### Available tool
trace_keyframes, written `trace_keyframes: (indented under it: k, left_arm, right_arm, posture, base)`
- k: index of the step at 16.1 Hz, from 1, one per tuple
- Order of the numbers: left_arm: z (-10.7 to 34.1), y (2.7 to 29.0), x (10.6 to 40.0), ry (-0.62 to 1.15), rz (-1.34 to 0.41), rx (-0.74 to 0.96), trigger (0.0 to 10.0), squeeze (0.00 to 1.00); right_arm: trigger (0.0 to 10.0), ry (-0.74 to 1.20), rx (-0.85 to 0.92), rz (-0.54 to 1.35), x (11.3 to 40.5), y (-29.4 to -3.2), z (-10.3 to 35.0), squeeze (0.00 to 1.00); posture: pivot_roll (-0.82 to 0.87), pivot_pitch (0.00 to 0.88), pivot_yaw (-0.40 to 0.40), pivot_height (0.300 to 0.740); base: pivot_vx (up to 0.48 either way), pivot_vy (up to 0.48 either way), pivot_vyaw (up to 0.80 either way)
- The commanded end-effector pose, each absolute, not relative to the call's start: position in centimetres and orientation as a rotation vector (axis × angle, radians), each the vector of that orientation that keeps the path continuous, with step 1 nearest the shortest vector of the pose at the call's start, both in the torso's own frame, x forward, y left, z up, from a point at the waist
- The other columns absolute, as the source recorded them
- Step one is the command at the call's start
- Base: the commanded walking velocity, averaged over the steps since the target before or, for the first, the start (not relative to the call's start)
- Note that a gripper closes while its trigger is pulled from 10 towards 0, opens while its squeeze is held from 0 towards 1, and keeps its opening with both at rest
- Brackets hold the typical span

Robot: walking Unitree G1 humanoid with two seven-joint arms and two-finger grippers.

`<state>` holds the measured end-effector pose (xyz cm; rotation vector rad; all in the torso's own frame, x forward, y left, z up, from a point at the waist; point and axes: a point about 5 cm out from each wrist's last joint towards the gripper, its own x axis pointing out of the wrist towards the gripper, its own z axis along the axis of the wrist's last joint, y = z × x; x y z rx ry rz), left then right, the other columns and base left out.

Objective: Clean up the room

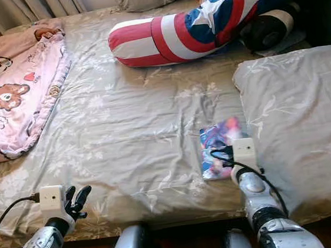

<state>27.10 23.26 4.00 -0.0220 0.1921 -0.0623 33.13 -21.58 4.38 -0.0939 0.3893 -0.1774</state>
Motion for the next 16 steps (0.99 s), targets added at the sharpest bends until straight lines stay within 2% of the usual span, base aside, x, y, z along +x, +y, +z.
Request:
trace_keyframes:
  k: [1, 5, 7, 9, 11, 14, 16]
  left_arm:
    - [3.6, 23.3, 26.9, 0.220, -0.052, -0.028, 10.0, 0.00]
    - [3.7, 23.1, 27.4, 0.214, -0.053, -0.040, 10.0, 0.00]
    - [3.4, 22.8, 27.8, 0.223, -0.048, -0.048, 10.0, 0.00]
    - [3.0, 22.4, 28.2, 0.240, -0.040, -0.061, 10.0, 0.00]
    - [2.9, 21.7, 28.7, 0.240, -0.038, -0.079, 10.0, 0.00]
    - [2.0, 20.9, 29.0, 0.286, -0.040, -0.081, 10.0, 0.00]
    - [1.2, 20.9, 28.7, 0.331, -0.035, -0.074, 10.0, 0.00]
  right_arm:
    - [10.0, 0.381, -0.090, -0.226, 33.0, -22.2, 4.5, 0.00]
    - [10.0, 0.257, -0.059, -0.336, 33.8, -24.2, 6.7, 0.00]
    - [10.0, 0.220, -0.037, -0.213, 34.3, -22.2, 6.8, 0.00]
    - [10.0, 0.189, 0.008, -0.042, 34.0, -18.9, 6.1, 0.00]
    - [10.0, 0.193, 0.024, 0.027, 33.1, -17.1, 4.9, 0.00]
    - [10.0, 0.327, 0.042, -0.040, 30.9, -18.0, 1.9, 0.00]
    - [10.0, 0.384, 0.048, -0.056, 29.4, -18.4, 0.3, 0.00]
  posture:
    - [0.14, 0.174, 0.102, 0.630]
    - [0.13, 0.155, 0.098, 0.630]
    - [0.11, 0.123, 0.085, 0.630]
    - [0.09, 0.089, 0.069, 0.630]
    - [0.08, 0.070, 0.059, 0.644]
    - [0.07, 0.019, 0.030, 0.679]
    - [0.06, 0.000, 0.016, 0.679]
  base:
    - [0.000, 0.000, 0.00]
    - [0.000, 0.000, 0.00]
    - [0.000, 0.000, 0.00]
    - [0.000, 0.000, 0.00]
    - [0.000, 0.000, 0.00]
    - [0.000, 0.000, 0.00]
    - [0.000, 0.000, 0.00]
